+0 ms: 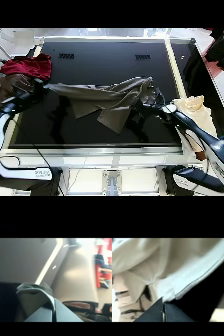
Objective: Fold the shirts.
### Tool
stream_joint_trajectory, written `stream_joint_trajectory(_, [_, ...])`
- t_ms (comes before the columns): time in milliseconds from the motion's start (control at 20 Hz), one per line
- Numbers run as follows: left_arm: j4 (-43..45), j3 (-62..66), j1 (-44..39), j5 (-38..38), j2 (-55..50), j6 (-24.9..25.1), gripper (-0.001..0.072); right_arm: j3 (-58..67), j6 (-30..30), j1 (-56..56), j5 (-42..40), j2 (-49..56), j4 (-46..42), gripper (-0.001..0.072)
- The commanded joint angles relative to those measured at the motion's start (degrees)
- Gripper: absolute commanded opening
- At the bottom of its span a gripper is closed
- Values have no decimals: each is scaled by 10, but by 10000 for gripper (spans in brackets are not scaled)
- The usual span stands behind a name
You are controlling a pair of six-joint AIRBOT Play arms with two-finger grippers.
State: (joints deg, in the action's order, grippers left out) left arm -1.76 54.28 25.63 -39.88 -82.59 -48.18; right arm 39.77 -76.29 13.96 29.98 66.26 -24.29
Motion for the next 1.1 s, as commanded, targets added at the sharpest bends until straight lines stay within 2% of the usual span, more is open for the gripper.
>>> stream_joint_trajectory(0, [-2, 2, 45, -77, 137, 50, 8, 22, 65, 0, 14, -161, -94, 13])
stream_joint_trajectory(200, [8, 10, 111, -81, 339, 63, 6, 124, 64, 0, 19, -357, -213, 12])
stream_joint_trajectory(300, [70, 42, 146, -82, 429, 58, 5, 199, 63, 0, 21, -408, -225, 11])
stream_joint_trajectory(400, [194, 106, 168, -82, 490, -11, 6, 275, 64, 0, 38, -424, -231, 11])
stream_joint_trajectory(500, [335, 208, 172, -84, 509, -75, 5, 340, 63, 0, 60, -415, -255, 11])
stream_joint_trajectory(600, [420, 309, 172, -108, 489, -114, 5, 388, 63, 0, 63, -392, -283, 10])
stream_joint_trajectory(650, [436, 351, 172, -130, 468, -133, 5, 410, 63, 0, 63, -373, -303, 9])
stream_joint_trajectory(750, [435, 414, 172, -206, 411, -136, 5, 448, 63, 0, 63, -325, -338, 10])
stream_joint_trajectory(900, [431, 426, 163, -291, 316, -195, 5, 482, 36, -1, 63, -223, -376, 11])
stream_joint_trajectory(1000, [439, 426, 114, -354, 246, -196, 5, 482, 3, -1, 71, -146, -415, 11])
stream_joint_trajectory(1050, [465, 426, 71, -363, 209, -196, 5, 482, -16, -1, 81, -103, -435, 11])
